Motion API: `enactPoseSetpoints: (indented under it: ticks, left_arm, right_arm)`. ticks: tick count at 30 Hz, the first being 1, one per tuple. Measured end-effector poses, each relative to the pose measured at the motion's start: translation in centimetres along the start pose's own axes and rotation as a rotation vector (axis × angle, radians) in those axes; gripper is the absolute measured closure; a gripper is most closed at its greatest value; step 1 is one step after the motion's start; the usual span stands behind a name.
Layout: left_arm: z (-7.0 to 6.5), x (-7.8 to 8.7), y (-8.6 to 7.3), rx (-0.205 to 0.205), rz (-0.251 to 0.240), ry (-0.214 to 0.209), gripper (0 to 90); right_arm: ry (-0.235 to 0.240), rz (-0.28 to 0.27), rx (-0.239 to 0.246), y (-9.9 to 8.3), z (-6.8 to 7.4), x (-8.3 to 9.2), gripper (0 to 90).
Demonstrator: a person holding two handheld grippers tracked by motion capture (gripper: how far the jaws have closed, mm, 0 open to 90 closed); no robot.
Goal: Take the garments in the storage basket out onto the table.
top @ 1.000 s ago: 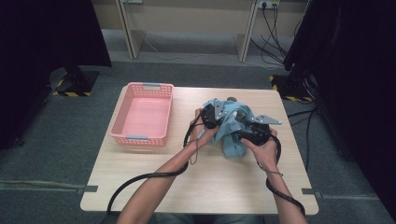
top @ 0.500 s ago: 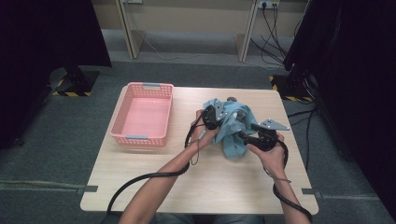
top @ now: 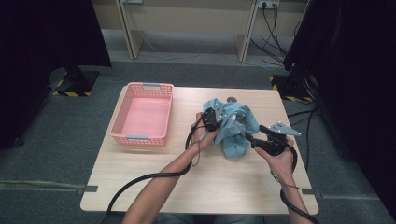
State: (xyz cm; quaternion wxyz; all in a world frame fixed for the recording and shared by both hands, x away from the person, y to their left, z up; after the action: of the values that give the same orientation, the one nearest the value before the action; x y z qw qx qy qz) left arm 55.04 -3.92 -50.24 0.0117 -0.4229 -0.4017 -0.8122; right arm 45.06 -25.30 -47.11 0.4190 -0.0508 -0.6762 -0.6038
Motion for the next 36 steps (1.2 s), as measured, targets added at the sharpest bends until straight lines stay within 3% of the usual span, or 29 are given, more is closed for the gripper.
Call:
enactPoseSetpoints:
  ticks: [7,23,28,36]
  left_arm:
    - [0.2,0.0,-0.5,0.03,0.0,-0.006,69.0]
    - [1.1,2.1,-1.6,0.088,-0.01,-0.021,32.7]
    - [1.0,2.6,-2.0,0.106,0.036,-0.03,23.7]
    - [0.8,4.0,-2.2,0.075,0.049,-0.061,19.5]
  right_arm:
    - [-0.006,-0.006,-0.006,-0.6,-0.2,0.2,26.4]
    - [-0.019,0.001,-0.029,-1.4,-0.8,0.4,20.9]
    - [-0.007,-0.002,-0.026,-1.4,-0.7,0.4,17.8]
    - [0.004,-0.003,-0.018,-1.3,-0.6,0.2,15.3]
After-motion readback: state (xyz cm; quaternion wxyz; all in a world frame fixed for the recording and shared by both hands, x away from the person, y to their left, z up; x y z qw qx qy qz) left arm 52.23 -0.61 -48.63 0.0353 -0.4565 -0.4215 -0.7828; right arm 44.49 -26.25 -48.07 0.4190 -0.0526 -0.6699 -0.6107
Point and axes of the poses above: each handheld gripper's, and its own axes: x roughly backward along the jaws, y roughly out of its top, z roughly to its left, the point moved 3 cm from there along -x, roughly forward along the jaws, and after that the axes turned 15 degrees about z, right-handed, at the moved point
